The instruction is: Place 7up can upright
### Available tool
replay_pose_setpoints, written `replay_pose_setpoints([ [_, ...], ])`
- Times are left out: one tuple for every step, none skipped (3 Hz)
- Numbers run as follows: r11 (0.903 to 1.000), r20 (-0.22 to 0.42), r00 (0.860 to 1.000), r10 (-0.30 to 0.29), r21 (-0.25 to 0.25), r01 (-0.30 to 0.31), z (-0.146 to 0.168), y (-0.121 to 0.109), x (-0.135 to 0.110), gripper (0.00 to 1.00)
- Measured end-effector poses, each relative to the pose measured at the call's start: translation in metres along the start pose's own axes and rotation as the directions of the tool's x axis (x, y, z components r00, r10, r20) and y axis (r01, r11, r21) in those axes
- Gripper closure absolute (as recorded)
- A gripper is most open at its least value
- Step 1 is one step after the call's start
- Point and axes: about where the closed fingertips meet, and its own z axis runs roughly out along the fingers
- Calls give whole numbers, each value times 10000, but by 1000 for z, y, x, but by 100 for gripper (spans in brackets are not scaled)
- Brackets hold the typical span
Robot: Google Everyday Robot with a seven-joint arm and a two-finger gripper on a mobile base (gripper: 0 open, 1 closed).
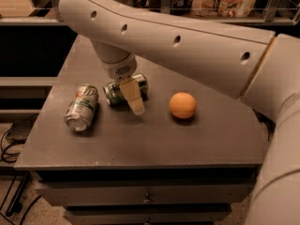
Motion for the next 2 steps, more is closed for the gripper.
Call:
replay_pose_setpoints([
  [10000, 82, 10000, -9, -38, 9, 5, -1, -2, 18],
  [10000, 239, 9997, -9, -67, 10, 6, -2, -5, 41],
])
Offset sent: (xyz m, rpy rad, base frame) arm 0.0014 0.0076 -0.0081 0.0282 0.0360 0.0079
